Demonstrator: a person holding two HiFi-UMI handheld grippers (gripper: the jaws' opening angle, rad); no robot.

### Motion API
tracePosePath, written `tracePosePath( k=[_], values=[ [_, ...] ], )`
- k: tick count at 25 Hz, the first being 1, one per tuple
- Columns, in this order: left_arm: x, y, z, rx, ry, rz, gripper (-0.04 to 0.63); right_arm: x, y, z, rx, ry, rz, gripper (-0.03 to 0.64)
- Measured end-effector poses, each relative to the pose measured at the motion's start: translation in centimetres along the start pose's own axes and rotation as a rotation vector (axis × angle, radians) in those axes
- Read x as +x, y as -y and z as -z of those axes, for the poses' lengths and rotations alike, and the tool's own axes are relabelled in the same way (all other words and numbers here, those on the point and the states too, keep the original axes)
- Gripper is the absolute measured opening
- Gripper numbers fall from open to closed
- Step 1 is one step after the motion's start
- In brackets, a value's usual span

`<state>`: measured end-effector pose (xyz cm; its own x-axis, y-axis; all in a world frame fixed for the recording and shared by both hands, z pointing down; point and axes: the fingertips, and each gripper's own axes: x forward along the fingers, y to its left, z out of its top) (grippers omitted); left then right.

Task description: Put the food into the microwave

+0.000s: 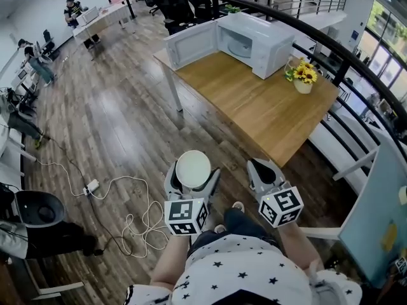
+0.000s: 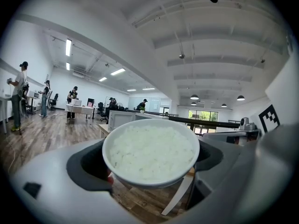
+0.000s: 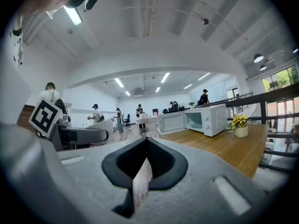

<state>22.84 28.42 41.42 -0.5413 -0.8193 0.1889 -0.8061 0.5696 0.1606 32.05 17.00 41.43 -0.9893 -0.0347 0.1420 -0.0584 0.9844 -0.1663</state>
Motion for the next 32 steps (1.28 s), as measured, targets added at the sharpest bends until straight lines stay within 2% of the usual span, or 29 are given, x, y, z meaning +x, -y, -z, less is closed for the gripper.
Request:
tracePosePath(
  k=[13,23,32],
  values=[
    [5.1,-3.0,-0.6,0.003,-0.004,0.010,0.500,6.1,1.8,-0.2,0.018,0.004,-0.016,0.005],
    [12.4,-6.9,-2.6,0.000,-0.013,0.017,0.500,14.3,5.1,-2.2,0.017,0.007,-0.013,0.005],
    [20.3,-9.8,-5.1,-0.005,-0.013,-0.002,0.500,21.7,10.0,-4.9,0.005,-0.005,-0.022,0.005]
  ],
)
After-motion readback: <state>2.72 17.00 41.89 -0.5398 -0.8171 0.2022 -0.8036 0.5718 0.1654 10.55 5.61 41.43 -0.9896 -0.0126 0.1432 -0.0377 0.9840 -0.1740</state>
